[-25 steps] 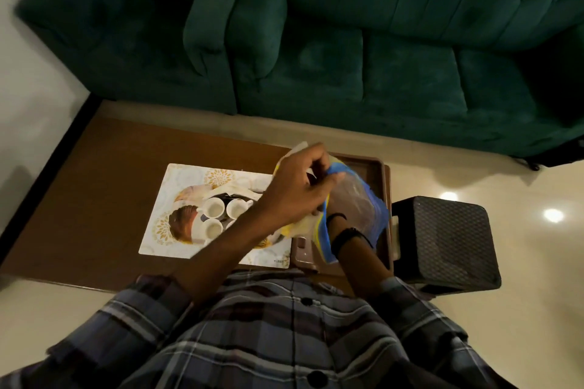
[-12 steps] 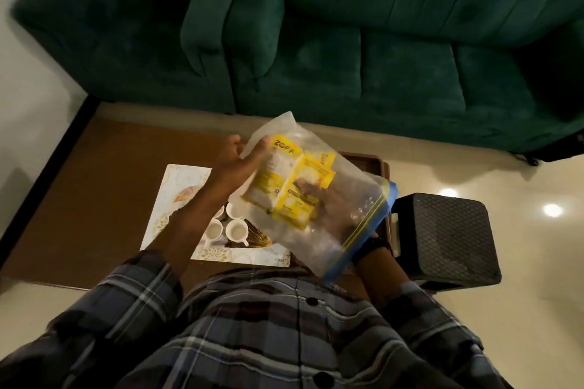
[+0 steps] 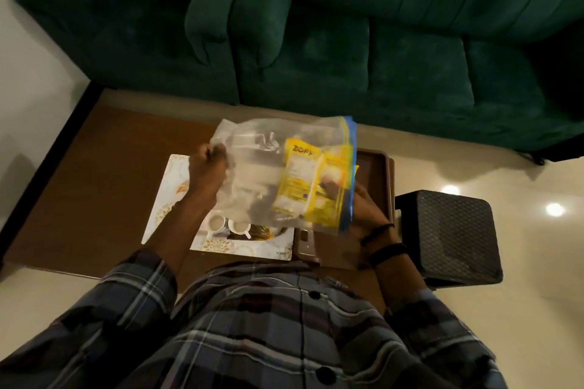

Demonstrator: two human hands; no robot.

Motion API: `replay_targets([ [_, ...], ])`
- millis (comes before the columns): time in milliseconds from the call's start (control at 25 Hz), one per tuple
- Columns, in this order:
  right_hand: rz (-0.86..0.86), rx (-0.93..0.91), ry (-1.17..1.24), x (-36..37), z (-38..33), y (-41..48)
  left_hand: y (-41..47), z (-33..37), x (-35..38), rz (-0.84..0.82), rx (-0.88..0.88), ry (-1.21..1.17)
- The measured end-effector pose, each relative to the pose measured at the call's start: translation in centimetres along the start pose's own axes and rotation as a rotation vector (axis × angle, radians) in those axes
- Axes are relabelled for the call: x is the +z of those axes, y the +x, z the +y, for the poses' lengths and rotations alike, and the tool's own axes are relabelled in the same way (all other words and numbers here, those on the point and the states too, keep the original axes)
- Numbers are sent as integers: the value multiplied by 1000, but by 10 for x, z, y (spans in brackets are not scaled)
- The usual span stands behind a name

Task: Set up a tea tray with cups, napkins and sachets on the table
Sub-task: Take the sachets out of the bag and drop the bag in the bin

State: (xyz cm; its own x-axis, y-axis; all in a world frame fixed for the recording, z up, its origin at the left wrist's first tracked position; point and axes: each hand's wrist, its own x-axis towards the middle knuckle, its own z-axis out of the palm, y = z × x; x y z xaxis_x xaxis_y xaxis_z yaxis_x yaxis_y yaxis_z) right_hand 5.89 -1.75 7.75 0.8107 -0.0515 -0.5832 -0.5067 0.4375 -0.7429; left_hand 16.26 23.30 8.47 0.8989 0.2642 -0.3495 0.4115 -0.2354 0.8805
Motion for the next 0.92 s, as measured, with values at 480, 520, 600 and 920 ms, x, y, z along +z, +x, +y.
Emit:
replay_targets([
  [480,439,127,294,-65,52,37,3,-21,-39,221,33,-122],
  [520,479,179,297,-67,62,41,-6,-21,-36,173,2,-191],
  [600,561,262,287,-71,77,49,-22,-24,-24,93,-47,-257],
  [920,526,314,120,-87,103,96,-72,-43,-3,-68,-103,-363],
])
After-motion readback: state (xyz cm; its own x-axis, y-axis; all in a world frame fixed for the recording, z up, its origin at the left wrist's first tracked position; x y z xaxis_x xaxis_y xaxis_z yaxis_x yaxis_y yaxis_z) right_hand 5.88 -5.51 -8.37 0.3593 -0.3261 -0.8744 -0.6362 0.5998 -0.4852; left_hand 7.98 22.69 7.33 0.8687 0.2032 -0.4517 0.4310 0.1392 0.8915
